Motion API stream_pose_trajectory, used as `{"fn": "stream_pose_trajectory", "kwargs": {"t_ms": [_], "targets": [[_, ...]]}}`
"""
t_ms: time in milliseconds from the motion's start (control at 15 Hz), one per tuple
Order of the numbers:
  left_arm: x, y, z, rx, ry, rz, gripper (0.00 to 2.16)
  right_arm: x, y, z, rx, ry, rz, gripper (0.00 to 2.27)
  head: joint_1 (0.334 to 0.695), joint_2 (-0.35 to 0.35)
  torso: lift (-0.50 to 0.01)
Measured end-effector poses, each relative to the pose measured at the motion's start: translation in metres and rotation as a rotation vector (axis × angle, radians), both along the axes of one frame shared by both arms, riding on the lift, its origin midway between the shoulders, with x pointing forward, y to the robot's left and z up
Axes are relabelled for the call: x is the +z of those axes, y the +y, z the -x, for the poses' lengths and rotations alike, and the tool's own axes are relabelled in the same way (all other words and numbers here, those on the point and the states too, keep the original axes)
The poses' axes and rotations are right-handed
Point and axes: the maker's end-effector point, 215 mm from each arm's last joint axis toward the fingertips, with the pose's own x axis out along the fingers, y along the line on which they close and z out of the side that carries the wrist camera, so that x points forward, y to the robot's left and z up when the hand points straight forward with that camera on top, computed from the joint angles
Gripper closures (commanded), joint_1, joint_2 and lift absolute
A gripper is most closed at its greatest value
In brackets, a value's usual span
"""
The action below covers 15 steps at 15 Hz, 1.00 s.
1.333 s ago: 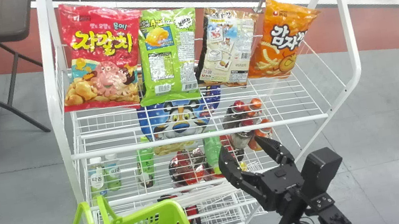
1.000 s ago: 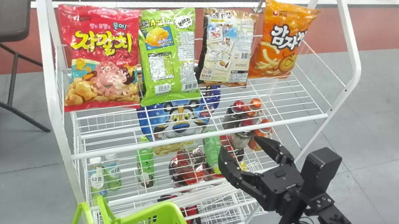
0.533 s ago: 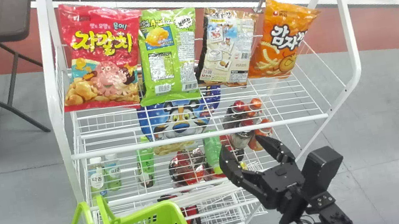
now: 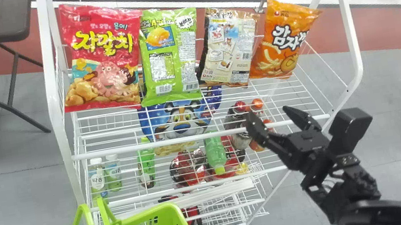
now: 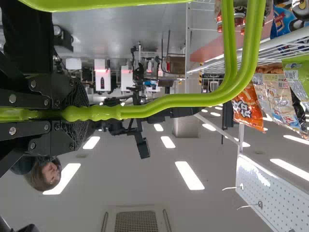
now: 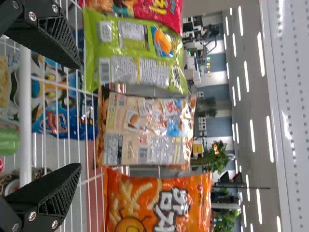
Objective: Hold basket handle with left hand then pick Gamjakkang with right hand and place into basket
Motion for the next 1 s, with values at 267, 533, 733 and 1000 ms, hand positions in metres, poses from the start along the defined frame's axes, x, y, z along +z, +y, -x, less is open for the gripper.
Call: {"fn": "stream_pose_trajectory", "kwargs": {"t_ms": [267,533,733,1000], "targets": [[-0.002,-0.003,0.002,-0.008,0.001,-0.008,2.15,0.013,-0.047,-0.024,-0.067,0.027,-0.063,0.07,0.695,-0.350,-0.017],[-0.003,-0.005,0.005,-0.015,-0.001,-0.016,2.15,0.029,-0.099,-0.051,-0.110,0.031,-0.050,0.07,0.695,-0.350,-0.017],[-0.005,-0.006,0.005,-0.014,0.002,-0.017,2.15,0.035,-0.133,-0.072,-0.140,0.041,-0.060,0.07,0.695,-0.350,-0.017],[-0.005,-0.006,0.006,-0.016,0.002,-0.022,2.15,0.051,-0.160,-0.100,-0.151,0.059,-0.051,0.07,0.695,-0.350,-0.017]]}}
